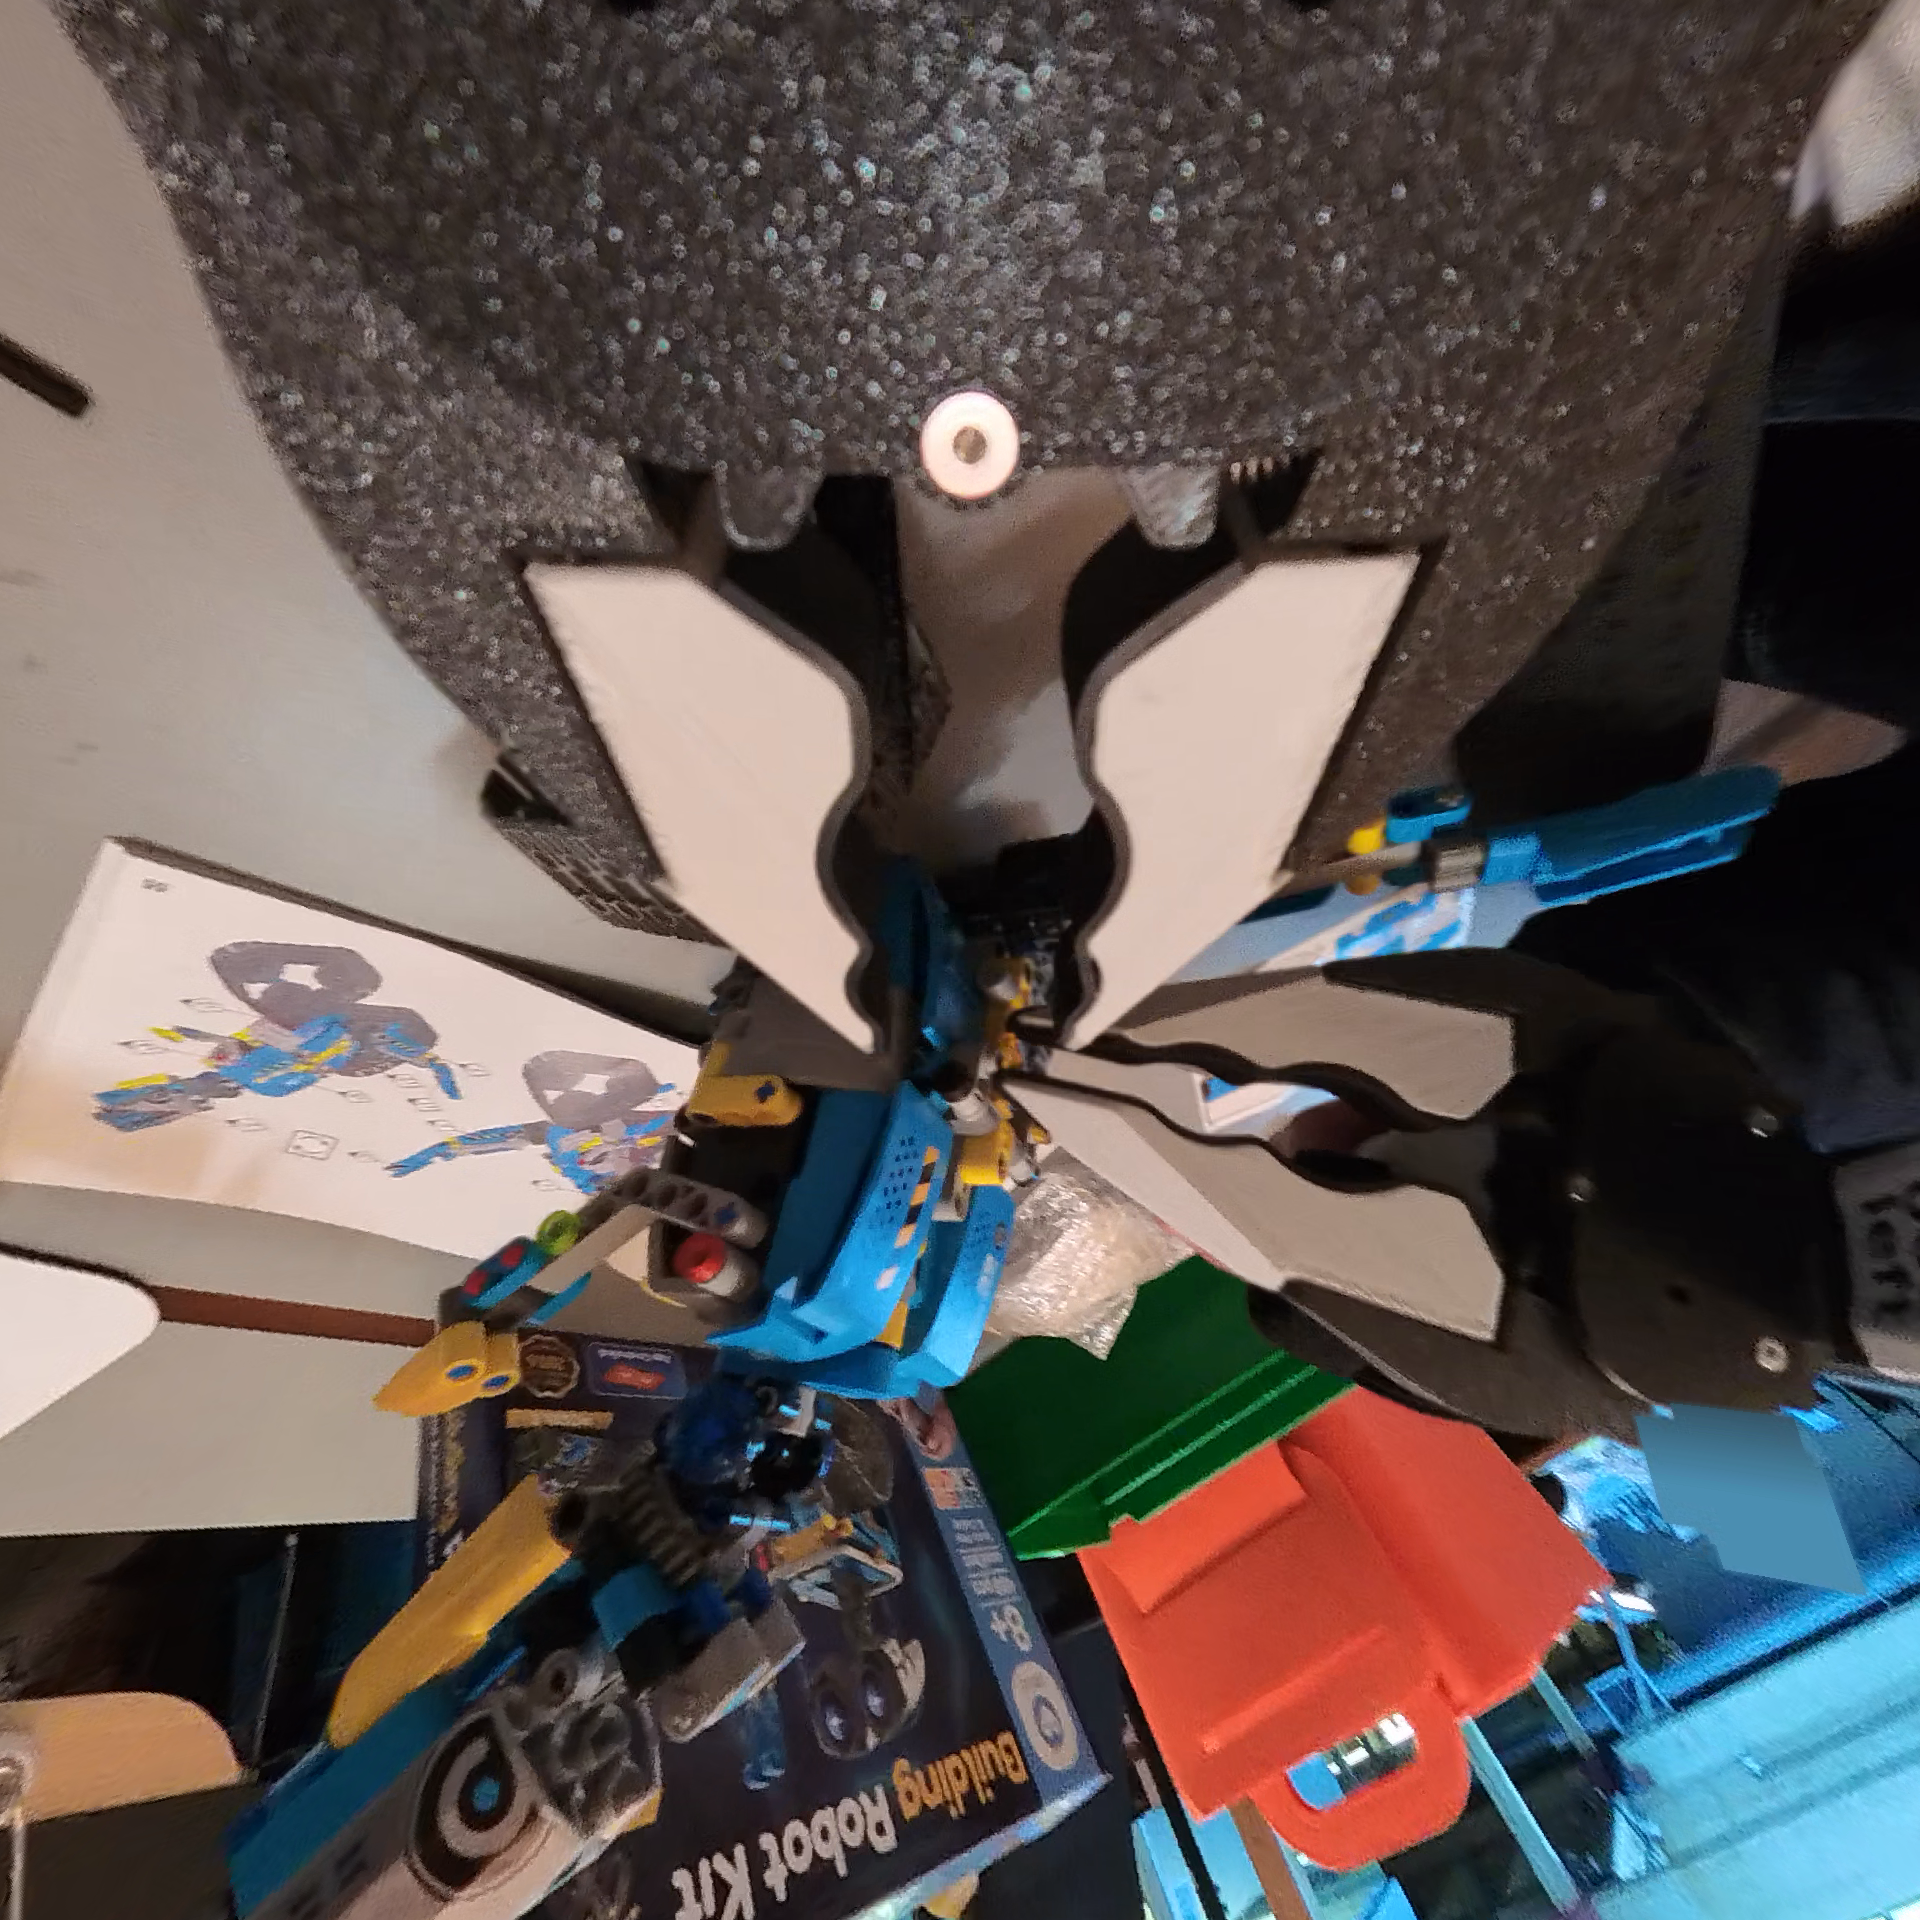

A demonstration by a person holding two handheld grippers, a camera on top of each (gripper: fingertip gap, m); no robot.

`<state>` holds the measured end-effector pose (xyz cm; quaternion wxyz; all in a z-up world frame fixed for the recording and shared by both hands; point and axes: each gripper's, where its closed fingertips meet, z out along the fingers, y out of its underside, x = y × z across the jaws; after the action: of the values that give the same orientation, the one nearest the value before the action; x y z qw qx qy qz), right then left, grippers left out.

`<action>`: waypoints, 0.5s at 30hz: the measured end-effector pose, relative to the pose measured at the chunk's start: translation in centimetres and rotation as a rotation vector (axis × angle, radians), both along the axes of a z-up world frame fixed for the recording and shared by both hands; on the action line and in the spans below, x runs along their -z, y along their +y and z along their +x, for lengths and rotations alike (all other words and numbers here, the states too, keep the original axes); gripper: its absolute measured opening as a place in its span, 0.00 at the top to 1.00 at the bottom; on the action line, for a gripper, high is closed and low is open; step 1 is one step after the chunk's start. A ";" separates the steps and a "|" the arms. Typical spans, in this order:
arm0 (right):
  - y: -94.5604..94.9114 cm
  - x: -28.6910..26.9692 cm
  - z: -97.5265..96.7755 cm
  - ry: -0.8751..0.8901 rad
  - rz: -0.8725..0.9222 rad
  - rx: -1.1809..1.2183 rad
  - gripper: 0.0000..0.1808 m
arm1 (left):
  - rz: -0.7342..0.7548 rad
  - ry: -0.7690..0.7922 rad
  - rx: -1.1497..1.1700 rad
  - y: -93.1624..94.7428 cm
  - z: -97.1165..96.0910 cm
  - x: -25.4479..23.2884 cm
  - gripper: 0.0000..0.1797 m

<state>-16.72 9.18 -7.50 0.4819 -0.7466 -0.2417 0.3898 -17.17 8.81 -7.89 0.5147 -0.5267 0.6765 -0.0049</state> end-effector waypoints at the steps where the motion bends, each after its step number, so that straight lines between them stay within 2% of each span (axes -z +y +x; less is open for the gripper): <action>1: 0.1 0.2 0.0 -0.014 0.008 -0.002 0.84 | -0.002 -0.006 0.000 0.1 0.0 0.0 0.98; 5: 0.9 0.4 0.1 -0.003 0.006 0.003 0.81 | 0.012 0.015 0.015 0.1 0.0 -0.2 0.98; 9: 1.9 0.2 0.6 0.006 0.052 0.008 0.70 | -0.026 0.015 0.032 0.0 0.2 -0.4 0.97; 15: 2.2 0.5 0.4 0.067 -0.012 -0.057 0.70 | -0.012 0.023 0.037 0.1 0.4 -0.4 0.98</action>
<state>-16.31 11.40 -8.01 0.4737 -0.7288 -0.2444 0.4297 -16.72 8.92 -7.52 0.5035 -0.5172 0.6920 -0.0125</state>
